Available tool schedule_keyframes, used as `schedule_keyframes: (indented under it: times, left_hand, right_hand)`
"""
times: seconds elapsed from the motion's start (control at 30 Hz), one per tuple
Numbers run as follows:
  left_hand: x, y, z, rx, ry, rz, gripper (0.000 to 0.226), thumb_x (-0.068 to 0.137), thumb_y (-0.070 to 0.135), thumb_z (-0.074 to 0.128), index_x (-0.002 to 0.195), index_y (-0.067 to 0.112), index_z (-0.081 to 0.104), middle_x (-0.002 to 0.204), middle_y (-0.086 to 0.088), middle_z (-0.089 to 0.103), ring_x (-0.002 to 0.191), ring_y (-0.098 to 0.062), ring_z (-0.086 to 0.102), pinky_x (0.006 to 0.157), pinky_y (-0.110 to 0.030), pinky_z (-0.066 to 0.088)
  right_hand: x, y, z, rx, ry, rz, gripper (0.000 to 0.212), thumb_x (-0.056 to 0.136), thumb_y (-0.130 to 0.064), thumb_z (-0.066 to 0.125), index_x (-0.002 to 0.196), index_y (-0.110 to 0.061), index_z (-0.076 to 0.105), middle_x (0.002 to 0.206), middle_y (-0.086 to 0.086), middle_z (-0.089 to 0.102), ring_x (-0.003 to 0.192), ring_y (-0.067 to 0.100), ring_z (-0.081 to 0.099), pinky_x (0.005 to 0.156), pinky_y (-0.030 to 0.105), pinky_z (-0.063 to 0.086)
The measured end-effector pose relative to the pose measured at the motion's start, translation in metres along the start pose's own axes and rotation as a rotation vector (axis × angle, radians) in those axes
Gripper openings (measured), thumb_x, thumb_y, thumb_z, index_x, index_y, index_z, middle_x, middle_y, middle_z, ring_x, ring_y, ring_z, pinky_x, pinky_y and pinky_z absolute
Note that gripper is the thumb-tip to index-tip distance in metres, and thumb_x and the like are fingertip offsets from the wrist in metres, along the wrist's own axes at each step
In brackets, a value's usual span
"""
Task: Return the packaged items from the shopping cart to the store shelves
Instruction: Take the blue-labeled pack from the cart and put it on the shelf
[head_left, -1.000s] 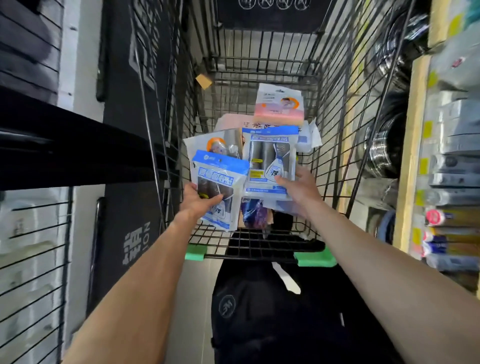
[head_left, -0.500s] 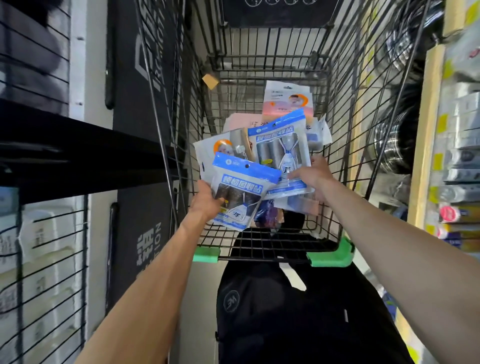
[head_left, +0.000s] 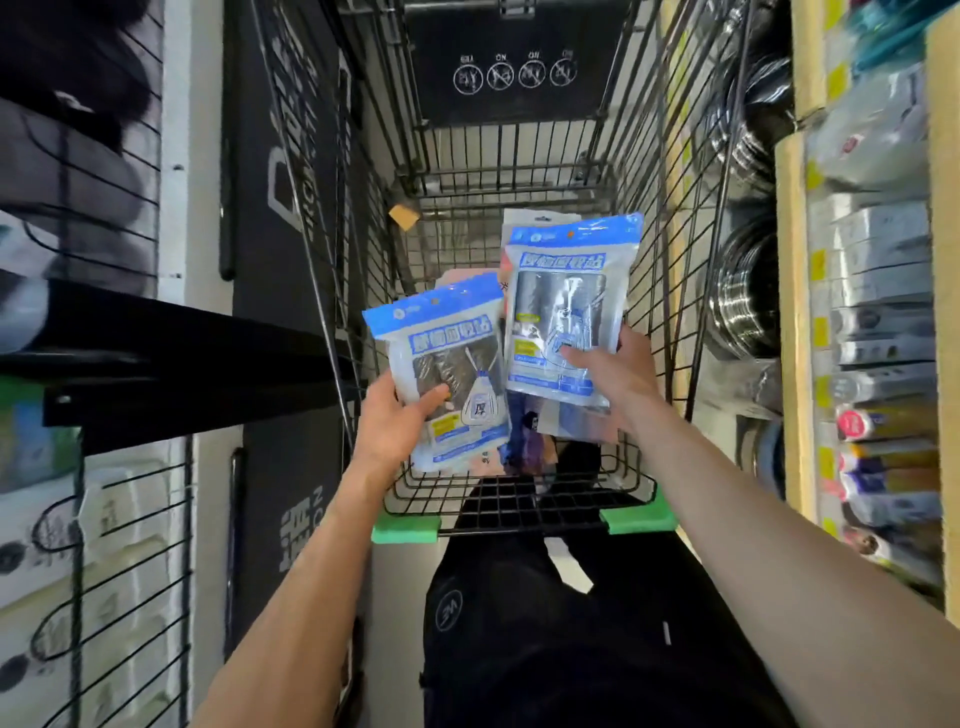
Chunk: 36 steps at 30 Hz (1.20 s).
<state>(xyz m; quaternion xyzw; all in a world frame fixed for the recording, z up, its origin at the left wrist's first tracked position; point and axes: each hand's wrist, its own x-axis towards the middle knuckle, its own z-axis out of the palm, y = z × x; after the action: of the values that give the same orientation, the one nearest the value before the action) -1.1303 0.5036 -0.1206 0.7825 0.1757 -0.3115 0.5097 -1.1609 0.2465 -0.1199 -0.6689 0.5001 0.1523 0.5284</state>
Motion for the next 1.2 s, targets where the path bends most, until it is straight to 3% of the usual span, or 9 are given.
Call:
schedule_keyframes:
  times: [0.17,0.3,0.43,0.57,0.77,0.9,1.0,1.13,1.2]
  left_hand:
    - [-0.005,0.055,-0.002,-0.088,0.176,0.178,0.035,0.083,0.011,0.080,0.114,0.013,0.064,0.097,0.010,0.074,0.079,0.007,0.071,0.069,-0.013,0.056]
    - [-0.013,0.105,0.002,-0.017,0.162,0.351,0.034,0.081,0.012,0.082,0.111,0.006,0.066,0.092,0.008,0.073,0.075,0.007,0.069,0.068,-0.014,0.057]
    - [-0.026,0.144,0.014,-0.009,0.107,0.433,0.029,0.081,0.014,0.082,0.108,0.013,0.071,0.095,0.003,0.077,0.083,-0.008,0.073,0.080,-0.037,0.062]
    - [-0.042,0.170,0.033,0.039,0.027,0.496,0.027,0.082,0.019,0.081,0.108,0.020,0.073,0.097,0.001,0.078,0.086,-0.018,0.076,0.082,-0.048,0.062]
    - [-0.079,0.192,0.068,0.082,-0.058,0.572,0.029,0.084,0.020,0.080,0.112,0.014,0.072,0.097,-0.003,0.077,0.079,-0.015,0.074,0.079,-0.045,0.063]
    - [-0.101,0.207,0.089,0.150,-0.116,0.636,0.028,0.081,0.025,0.082,0.106,0.017,0.073,0.095,-0.004,0.077,0.076,-0.014,0.070,0.078,-0.049,0.062]
    - [-0.124,0.222,0.113,0.205,-0.264,0.708,0.029,0.079,0.027,0.082,0.106,0.024,0.073,0.097,0.003,0.077,0.087,-0.018,0.074,0.080,-0.042,0.061]
    - [-0.154,0.236,0.151,0.212,-0.447,0.777,0.023,0.084,0.017,0.080,0.103,0.025,0.070,0.098,0.003,0.076,0.086,-0.017,0.072,0.080,-0.038,0.060]
    - [-0.166,0.243,0.171,0.209,-0.522,0.797,0.021,0.084,0.015,0.079,0.100,0.025,0.070,0.095,0.003,0.075,0.084,-0.018,0.070,0.079,-0.038,0.059]
  right_hand:
    - [-0.042,-0.026,0.009,-0.038,0.246,-0.282,0.031,0.073,-0.022,0.083,0.096,-0.022,0.064,0.087,-0.006,0.067,0.082,0.018,0.065,0.072,0.028,0.050]
    - [-0.074,-0.042,-0.003,-0.099,0.377,-0.474,0.048,0.070,-0.024,0.085,0.113,-0.017,0.064,0.091,-0.002,0.073,0.078,0.018,0.066,0.068,0.022,0.045]
    - [-0.092,-0.050,-0.021,0.048,0.427,-0.410,0.052,0.063,-0.039,0.080,0.108,-0.018,0.063,0.089,0.006,0.075,0.082,0.029,0.069,0.076,0.040,0.057]
    - [-0.110,-0.049,-0.061,0.171,0.431,-0.336,0.035,0.067,-0.028,0.085,0.091,-0.020,0.060,0.075,-0.007,0.067,0.071,0.021,0.065,0.068,0.032,0.052]
    - [-0.146,-0.017,-0.109,0.369,0.462,-0.299,0.039,0.066,-0.029,0.086,0.097,-0.019,0.065,0.084,-0.004,0.071,0.074,0.016,0.070,0.066,0.034,0.058]
    - [-0.169,0.008,-0.136,0.541,0.433,-0.297,0.036,0.070,-0.024,0.087,0.099,-0.023,0.065,0.086,-0.009,0.072,0.070,-0.002,0.069,0.062,0.019,0.056]
    - [-0.186,0.029,-0.159,0.645,0.457,-0.286,0.045,0.065,-0.036,0.087,0.104,-0.023,0.067,0.100,-0.001,0.074,0.085,0.012,0.073,0.078,0.037,0.061]
    - [-0.208,0.046,-0.187,0.753,0.513,-0.348,0.032,0.075,-0.021,0.086,0.102,-0.017,0.070,0.092,-0.003,0.076,0.081,0.010,0.074,0.073,0.031,0.059]
    - [-0.216,0.050,-0.200,0.786,0.552,-0.364,0.034,0.075,-0.023,0.086,0.104,-0.016,0.070,0.094,-0.002,0.077,0.083,0.013,0.074,0.076,0.037,0.061]
